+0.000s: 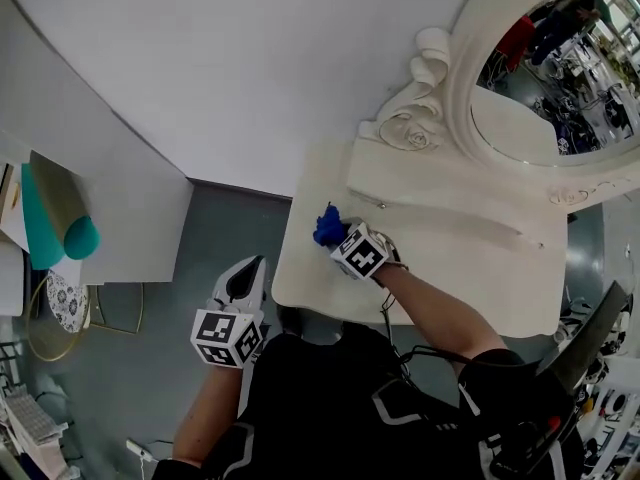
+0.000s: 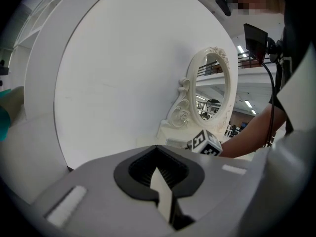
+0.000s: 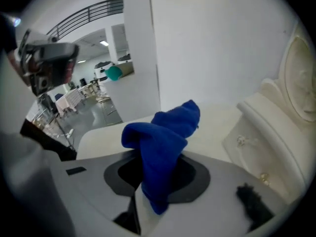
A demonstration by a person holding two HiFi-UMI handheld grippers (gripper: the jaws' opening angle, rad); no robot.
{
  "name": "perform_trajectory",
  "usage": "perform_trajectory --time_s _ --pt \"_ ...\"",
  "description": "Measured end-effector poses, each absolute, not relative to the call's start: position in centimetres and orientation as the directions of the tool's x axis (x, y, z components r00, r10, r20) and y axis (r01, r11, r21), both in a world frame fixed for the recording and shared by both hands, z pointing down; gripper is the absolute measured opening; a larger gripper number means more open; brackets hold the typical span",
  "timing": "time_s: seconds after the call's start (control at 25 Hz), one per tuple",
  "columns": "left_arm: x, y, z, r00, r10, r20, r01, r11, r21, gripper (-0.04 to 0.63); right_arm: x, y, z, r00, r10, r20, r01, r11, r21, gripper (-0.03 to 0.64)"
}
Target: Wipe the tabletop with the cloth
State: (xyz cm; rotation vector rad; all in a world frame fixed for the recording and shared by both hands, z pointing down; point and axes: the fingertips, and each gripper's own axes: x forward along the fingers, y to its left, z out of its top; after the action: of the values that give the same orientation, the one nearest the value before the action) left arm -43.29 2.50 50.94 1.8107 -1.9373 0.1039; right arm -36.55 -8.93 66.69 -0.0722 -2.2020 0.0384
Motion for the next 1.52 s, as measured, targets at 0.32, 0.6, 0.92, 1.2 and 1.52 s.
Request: perform_trajectory --time_s 0.32,0.6,0.92,1.2,1.52 --pt "-41.2 2.3 50.6 -0.060 -0.922 0.382 -0.946 0.175 0.274 0.009 -31.2 2.5 66.4 -0.558 0.273 0.784 0.202 0.961 -0.192 0.121" --pt "-39.4 1.9 50.0 -0.094 -0.922 0.375 -0.948 0.198 0.250 0.009 -27.7 7.1 65.8 -0.511 0.441 0.738 0.285 0.897 -0.339 0.121" --pt "-36.6 1.9 49.8 -0.164 -0.910 0.380 -0.934 0.267 0.236 0.009 -31.3 -9.0 63.7 -0.653 0.186 0.734 0.137 0.982 -0.128 0.121" --pt "-33.8 1.9 48.6 -0.150 -0.910 0.387 -0.940 0.253 0.228 0.009 -33.8 -14.6 65.0 -0.632 0.099 0.769 0.084 0.995 -0.059 0.120" --pt "-33.1 1.5 48.4 -0.052 -0.927 0.372 -0.962 0.147 0.232 0.009 -31.9 -11.4 66.4 -0.577 0.103 0.811 0.131 0.991 -0.033 0.121"
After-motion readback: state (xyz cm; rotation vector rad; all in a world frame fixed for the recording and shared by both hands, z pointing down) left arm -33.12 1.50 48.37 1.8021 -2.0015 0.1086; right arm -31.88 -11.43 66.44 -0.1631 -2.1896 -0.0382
